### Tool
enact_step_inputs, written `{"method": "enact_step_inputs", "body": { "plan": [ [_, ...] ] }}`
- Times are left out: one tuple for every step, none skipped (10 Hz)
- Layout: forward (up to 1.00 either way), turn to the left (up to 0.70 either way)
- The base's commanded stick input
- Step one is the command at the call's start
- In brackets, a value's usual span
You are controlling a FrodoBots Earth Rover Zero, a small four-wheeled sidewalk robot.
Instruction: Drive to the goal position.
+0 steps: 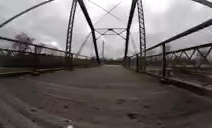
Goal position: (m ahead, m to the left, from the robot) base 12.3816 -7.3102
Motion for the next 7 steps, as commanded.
{"method": "enact_step_inputs", "body": {
  "plan": [
    [1.0,0.0],
    [1.0,0.0],
    [1.0,0.0],
    [1.0,0.0],
    [1.0,0.0],
    [1.0,0.0],
    [1.0,0.0]
  ]
}}
